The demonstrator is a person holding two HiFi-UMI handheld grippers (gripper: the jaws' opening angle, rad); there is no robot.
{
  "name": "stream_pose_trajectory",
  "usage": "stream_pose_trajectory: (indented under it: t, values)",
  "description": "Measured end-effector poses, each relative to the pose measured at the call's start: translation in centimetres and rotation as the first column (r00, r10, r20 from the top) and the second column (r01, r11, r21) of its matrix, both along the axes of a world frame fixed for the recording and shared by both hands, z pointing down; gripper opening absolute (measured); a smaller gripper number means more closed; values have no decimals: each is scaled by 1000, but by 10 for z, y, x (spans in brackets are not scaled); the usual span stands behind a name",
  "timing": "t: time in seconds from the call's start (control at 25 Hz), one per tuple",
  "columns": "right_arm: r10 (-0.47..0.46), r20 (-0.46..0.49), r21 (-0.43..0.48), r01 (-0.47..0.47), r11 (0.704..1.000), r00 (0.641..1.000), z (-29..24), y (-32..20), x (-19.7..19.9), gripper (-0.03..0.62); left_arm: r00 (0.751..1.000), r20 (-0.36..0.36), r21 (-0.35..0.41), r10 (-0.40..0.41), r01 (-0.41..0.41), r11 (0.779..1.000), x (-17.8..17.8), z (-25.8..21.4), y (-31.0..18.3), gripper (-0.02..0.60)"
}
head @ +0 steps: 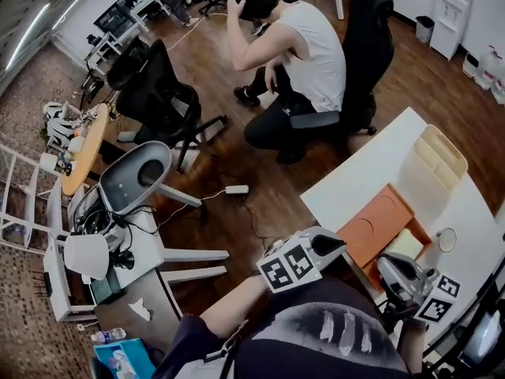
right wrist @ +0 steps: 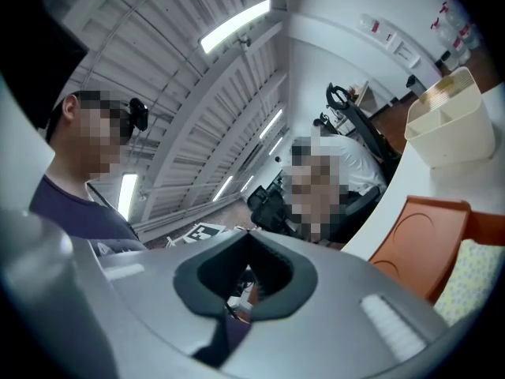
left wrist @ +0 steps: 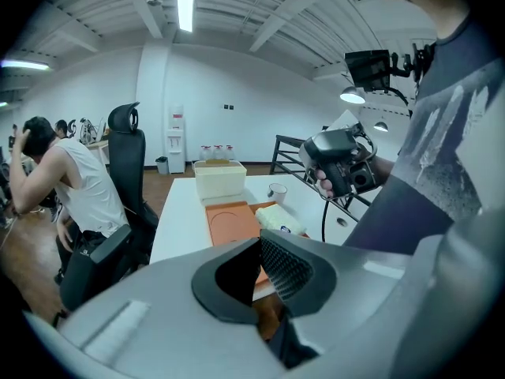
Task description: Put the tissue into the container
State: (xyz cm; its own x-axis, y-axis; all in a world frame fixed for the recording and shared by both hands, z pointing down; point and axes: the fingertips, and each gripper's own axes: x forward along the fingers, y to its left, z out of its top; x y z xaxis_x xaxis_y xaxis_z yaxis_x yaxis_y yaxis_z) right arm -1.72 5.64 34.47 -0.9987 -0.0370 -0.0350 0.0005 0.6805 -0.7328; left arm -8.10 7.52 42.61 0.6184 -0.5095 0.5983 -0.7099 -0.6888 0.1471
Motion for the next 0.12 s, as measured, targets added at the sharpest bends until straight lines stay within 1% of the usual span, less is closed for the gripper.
stream_pose_trajectory:
  t: [0.12]
  values:
    - [-45, 27, 32, 44, 999, 999, 8, -12, -21, 3, 997, 46, 23, -65, 64, 998, -28, 4, -6, 14]
